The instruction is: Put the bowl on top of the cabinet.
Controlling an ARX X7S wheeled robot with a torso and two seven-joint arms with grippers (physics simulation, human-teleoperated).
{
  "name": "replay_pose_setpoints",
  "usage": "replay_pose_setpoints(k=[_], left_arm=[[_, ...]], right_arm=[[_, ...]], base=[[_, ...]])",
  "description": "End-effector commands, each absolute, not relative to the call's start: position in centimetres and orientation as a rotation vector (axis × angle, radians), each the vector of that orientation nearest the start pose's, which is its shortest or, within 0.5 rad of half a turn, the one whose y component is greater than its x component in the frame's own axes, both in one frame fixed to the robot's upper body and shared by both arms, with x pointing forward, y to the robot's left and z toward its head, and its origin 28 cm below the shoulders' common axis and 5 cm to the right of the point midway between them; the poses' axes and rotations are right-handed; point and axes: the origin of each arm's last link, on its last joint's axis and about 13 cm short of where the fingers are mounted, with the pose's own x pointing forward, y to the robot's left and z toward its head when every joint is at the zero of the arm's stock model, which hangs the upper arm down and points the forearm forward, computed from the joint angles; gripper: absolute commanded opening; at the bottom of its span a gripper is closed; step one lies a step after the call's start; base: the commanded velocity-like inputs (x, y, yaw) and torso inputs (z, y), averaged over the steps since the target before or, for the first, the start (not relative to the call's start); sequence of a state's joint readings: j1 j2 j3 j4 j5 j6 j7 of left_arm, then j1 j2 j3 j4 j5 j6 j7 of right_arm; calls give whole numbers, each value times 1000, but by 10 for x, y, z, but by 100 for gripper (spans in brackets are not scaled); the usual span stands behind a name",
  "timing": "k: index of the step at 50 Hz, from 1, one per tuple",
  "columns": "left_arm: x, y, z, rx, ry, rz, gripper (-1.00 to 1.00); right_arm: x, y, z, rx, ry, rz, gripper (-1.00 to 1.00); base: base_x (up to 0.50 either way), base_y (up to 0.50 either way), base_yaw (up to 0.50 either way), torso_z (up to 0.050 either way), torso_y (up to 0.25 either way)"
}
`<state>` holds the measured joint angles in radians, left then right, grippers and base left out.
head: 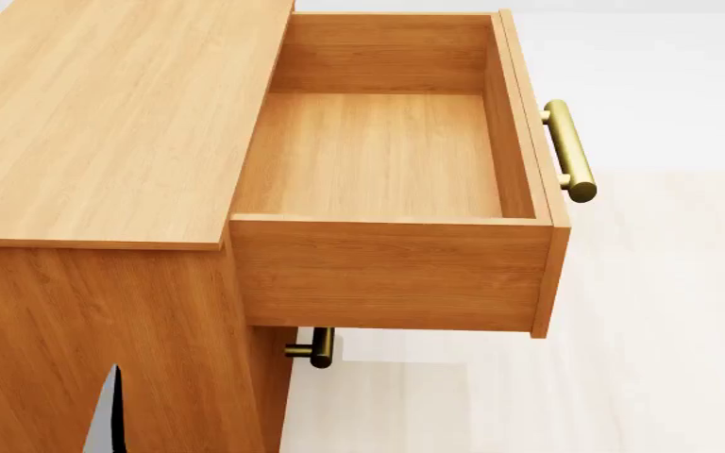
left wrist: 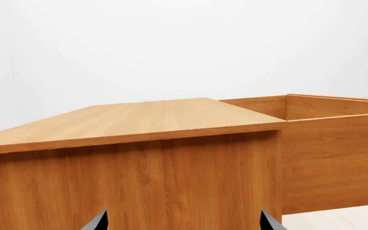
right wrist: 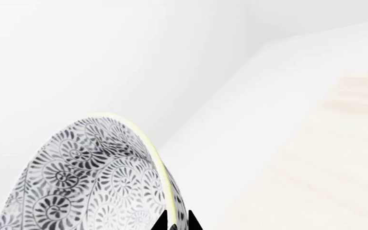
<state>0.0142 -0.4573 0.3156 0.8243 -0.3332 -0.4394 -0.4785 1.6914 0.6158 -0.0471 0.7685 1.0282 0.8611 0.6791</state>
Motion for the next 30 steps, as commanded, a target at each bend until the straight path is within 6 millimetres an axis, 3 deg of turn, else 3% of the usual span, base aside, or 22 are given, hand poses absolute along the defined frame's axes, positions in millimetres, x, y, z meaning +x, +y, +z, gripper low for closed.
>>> replay_pose_setpoints(k=[1,8,15,30], left_arm=[[160,204,141,54,-245,-66,100],[159,206,143,49,-251,-61,100],[157,208,148,39,-262,-58,100],[156,211,152,21,-270,-52,100]], right_arm=[[356,-233,453,680,-19,-291,-100],[364,-200,464,674,-18,-203,-100],[374,-170,458,626,42,-192,-100],[377,-116,456,512,147,-54,-100]], base=[[0,0,0,0,0],[0,0,0,0,0],[0,0,0,0,2],[0,0,0,0,0]])
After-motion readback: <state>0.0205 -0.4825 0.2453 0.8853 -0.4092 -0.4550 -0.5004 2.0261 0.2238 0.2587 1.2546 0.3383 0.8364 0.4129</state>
